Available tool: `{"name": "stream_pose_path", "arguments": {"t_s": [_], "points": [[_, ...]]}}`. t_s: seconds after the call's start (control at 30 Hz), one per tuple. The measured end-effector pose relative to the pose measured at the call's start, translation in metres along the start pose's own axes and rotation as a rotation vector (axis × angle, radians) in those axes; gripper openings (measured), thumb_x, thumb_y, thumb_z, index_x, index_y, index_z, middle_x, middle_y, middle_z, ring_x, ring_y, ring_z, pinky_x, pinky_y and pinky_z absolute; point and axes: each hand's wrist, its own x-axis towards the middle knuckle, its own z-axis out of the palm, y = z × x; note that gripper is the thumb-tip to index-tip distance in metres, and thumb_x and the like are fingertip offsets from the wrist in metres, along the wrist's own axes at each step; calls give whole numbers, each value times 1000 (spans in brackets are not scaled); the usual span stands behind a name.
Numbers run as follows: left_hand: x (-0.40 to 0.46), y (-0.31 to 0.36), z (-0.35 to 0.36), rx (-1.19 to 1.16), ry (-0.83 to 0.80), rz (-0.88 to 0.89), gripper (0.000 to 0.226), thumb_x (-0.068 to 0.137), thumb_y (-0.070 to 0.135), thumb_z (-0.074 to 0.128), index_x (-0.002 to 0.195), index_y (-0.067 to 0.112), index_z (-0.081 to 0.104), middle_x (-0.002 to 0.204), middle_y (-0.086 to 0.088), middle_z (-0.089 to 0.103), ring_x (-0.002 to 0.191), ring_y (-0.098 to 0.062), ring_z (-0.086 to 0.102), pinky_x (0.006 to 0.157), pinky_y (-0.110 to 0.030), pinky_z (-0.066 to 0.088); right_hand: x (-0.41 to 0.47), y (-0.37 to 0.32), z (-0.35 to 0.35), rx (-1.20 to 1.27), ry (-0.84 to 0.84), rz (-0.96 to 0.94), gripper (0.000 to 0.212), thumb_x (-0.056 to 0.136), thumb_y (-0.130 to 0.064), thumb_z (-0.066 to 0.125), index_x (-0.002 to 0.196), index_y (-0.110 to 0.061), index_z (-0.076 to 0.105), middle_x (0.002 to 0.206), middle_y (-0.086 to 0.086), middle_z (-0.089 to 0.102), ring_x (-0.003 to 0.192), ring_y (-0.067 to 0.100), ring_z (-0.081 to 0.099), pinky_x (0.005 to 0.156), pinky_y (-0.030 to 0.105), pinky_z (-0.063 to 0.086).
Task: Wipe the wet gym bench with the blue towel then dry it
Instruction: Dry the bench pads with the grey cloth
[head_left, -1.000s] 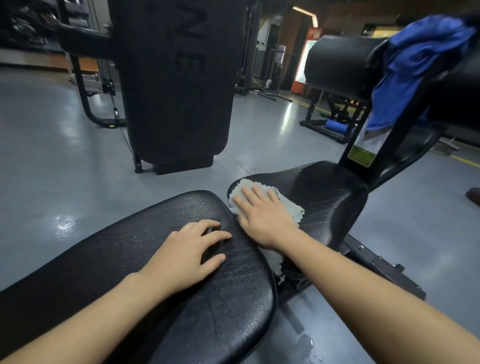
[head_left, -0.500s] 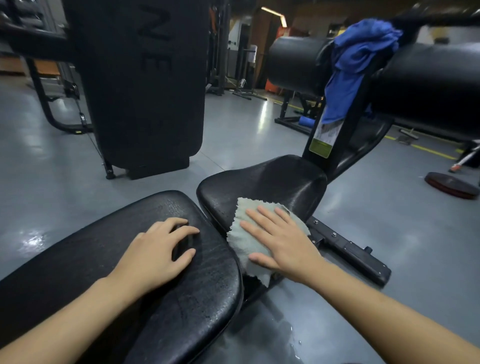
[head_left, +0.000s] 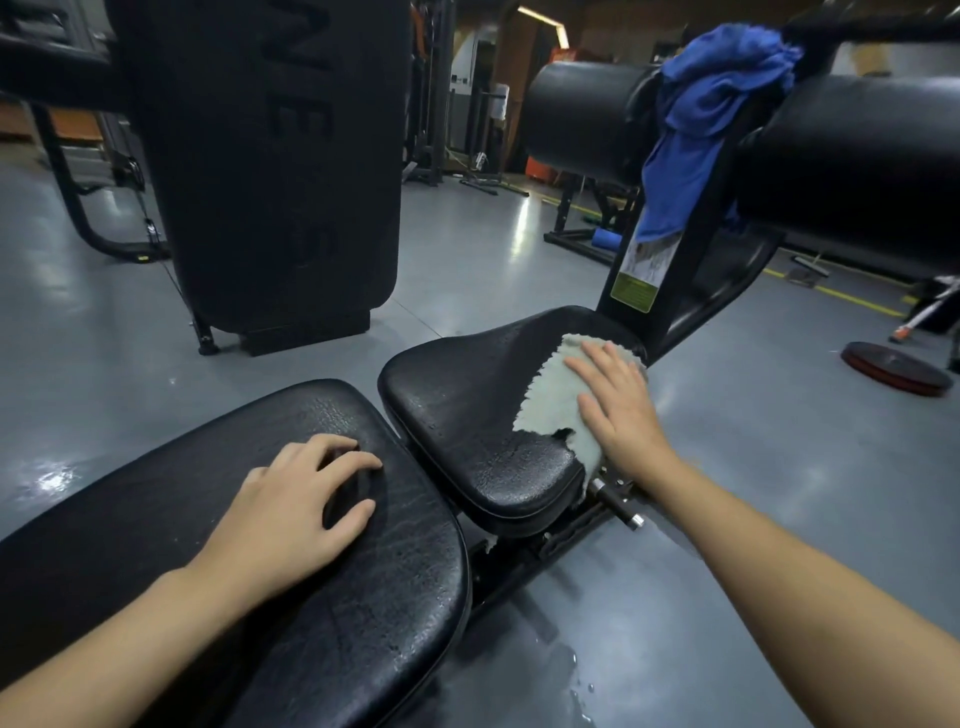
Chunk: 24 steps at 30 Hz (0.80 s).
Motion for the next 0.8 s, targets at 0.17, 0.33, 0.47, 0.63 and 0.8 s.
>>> {"name": "stream_pose_path", "arguments": {"t_s": [0.17, 0.33, 0.47, 0.63, 0.8], "points": [[0, 0, 0, 7, -11, -2, 52, 82, 68, 31, 128, 50, 49, 135, 24, 42, 121, -8, 44, 91, -41, 47, 40, 27, -14, 18, -39, 260, 54, 102, -51, 28, 151, -31, 34, 165, -3, 18, 152, 21, 13, 122, 46, 14], [1, 0, -2, 1, -15, -4, 50, 82, 68, 32, 126, 51, 49, 134, 24, 42, 121, -8, 43, 91, -40, 45, 50, 22, -14, 178, -29, 469, 58, 101, -52, 32, 155, -32, 24, 161, 1, 18, 144, 27, 30, 114, 43, 28], [5, 0, -3, 24, -66, 2, 54, 80, 71, 26, 128, 52, 43, 135, 25, 35, 124, -7, 36, 91, -37, 42, 25, -14, -1, 277, 99, 576, 60, 104, -43, 33, 159, -31, 13, 168, 2, -4, 153, 23, 6, 121, 42, 13], [7, 1, -7, 27, -111, 1, 62, 76, 73, 18, 130, 51, 40, 137, 24, 32, 129, -9, 31, 95, -39, 42, -14, -68, 8, 305, 17, 626, 65, 104, -40, 37, 160, -27, 6, 166, 4, -22, 152, 22, -21, 122, 44, -2], [3, 3, -7, 10, -107, -8, 63, 76, 72, 17, 131, 50, 41, 138, 22, 33, 130, -9, 31, 94, -40, 41, -63, -130, 29, 244, 46, 533, 74, 98, -38, 49, 161, -26, 10, 167, 5, -16, 150, 18, -26, 122, 38, -5]]}}
